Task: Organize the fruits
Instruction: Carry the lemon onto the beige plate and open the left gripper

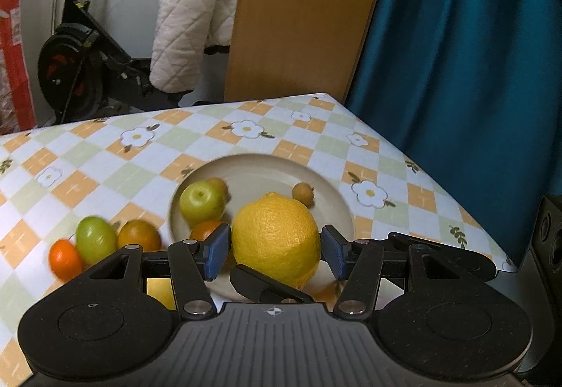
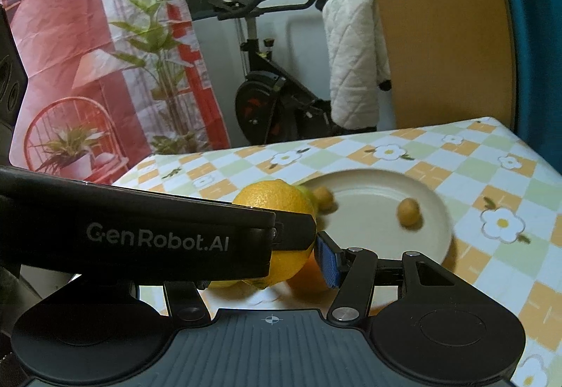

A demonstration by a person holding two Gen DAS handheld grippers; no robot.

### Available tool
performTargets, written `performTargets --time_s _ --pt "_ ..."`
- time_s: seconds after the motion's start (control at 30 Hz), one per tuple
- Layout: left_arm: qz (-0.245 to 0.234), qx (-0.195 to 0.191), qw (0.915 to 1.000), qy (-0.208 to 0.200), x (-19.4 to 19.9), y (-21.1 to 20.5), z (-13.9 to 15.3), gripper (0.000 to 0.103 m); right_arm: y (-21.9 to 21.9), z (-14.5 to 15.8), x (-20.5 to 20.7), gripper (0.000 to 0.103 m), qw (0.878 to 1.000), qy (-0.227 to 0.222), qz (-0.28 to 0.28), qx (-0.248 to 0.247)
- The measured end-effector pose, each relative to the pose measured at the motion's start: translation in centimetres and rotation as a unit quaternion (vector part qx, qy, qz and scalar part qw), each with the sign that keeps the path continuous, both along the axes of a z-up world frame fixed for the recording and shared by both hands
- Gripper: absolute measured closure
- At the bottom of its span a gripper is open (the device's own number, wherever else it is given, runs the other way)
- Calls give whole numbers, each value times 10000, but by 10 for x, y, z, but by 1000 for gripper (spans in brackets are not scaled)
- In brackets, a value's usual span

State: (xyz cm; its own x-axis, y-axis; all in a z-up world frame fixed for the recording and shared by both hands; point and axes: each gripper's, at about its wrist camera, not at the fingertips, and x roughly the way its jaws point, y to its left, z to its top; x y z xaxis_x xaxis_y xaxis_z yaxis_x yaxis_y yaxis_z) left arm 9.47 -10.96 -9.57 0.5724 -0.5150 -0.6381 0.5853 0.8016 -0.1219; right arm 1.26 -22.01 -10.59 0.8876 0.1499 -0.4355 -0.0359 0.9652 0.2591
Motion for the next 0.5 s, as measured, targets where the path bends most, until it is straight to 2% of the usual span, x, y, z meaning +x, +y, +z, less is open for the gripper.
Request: performTargets --time_s 0.5 --pt "-4 31 9996 271 66 -36 -16 44 -45 -10 70 51 9994 269 -70 -189"
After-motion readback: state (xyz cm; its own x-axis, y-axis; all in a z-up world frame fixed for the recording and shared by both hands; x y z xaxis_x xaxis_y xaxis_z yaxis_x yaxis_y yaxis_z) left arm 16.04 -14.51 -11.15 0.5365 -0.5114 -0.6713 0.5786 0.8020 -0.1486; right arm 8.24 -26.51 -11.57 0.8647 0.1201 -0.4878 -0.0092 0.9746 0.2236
